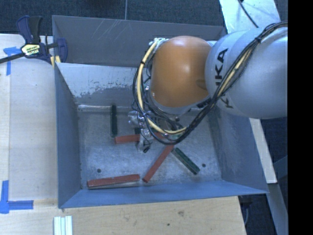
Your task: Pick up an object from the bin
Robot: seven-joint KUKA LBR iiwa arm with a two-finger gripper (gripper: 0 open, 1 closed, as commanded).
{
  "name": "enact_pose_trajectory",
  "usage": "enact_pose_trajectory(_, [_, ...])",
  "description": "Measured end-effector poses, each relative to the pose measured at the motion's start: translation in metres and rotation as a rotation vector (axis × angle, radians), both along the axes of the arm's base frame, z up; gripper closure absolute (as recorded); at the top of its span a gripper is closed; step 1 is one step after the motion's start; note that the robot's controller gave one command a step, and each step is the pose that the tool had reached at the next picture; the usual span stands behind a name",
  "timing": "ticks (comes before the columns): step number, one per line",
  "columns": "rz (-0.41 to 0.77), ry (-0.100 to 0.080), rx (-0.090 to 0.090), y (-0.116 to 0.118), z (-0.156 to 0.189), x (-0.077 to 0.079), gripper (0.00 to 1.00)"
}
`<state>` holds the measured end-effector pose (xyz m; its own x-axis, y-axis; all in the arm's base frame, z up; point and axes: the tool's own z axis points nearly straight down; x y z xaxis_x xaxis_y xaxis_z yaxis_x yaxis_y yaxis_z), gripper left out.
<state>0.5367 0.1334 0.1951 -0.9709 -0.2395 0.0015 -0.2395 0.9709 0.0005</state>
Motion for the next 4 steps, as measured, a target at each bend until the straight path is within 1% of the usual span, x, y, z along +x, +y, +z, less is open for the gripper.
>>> enact_pose_trajectory(1, [-0.001,-0.004,0.001,0.0,0.002,0.002,0.0])
enact_pose_trajectory(2, [0.204,-0.005,0.0,-0.014,-0.127,0.079,0.0])
enact_pose_trajectory(3, [0.201,-0.008,0.002,-0.013,-0.124,0.08,1.0])
enact_pose_trajectory(4, [0.5,-0.004,0.003,0.037,-0.124,0.045,1.0])
